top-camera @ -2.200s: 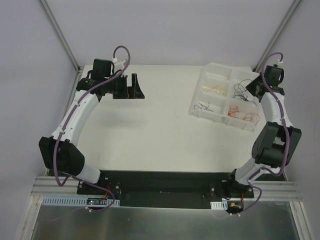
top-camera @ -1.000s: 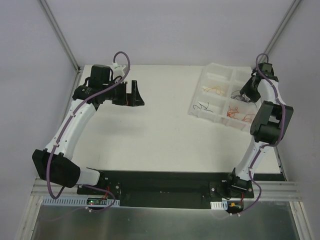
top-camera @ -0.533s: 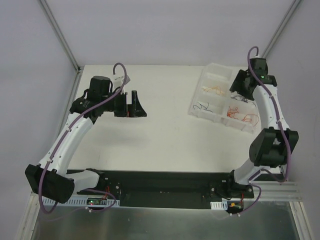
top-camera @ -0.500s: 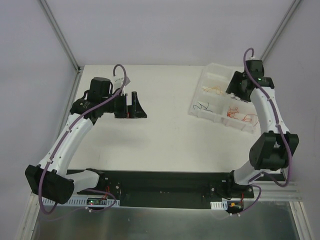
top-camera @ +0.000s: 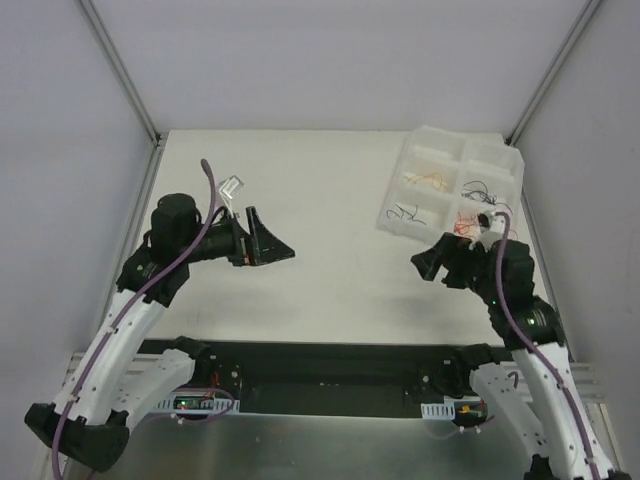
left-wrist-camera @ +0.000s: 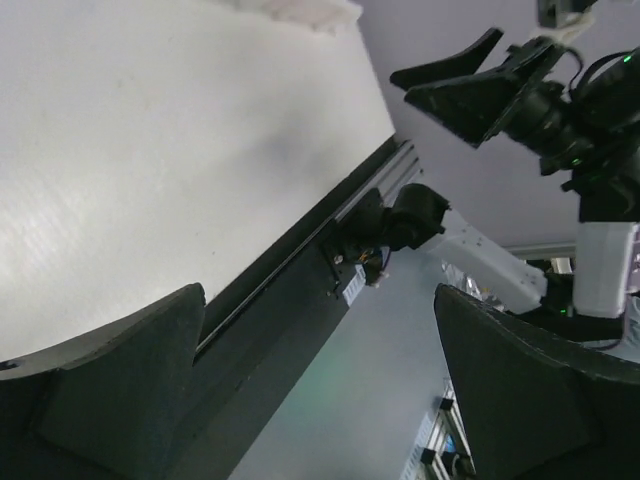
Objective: Untangle the cables
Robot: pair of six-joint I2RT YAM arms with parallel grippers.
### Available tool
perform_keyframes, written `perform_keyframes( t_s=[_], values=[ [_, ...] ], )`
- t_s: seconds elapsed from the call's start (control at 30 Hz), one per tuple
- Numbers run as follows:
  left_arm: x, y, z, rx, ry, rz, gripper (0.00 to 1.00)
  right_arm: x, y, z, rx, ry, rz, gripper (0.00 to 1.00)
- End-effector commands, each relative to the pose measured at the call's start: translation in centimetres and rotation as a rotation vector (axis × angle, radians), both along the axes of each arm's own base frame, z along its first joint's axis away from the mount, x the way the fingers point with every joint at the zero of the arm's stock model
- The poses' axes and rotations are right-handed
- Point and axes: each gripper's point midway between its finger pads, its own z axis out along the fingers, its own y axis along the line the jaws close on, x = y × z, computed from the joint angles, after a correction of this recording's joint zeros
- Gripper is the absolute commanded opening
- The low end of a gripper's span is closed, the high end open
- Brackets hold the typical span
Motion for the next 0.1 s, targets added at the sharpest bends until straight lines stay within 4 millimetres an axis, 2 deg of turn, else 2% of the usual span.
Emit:
perform_keyframes(
  t_s=[0.0, 0.07],
  values=[
    [-1.0, -0.4, 7.5, -0.173, -0.254, -0.012, 0.98, -2.4, -1.9, 5.4, 0.061, -0.205, -0.096, 0.96],
    [-1.5, 0.0, 10.6, -0.187, -0.361, -0.007, 0.99, -3.6, -3.3, 8.3, 0.057, -0.28, -0.157, 0.96]
  ],
)
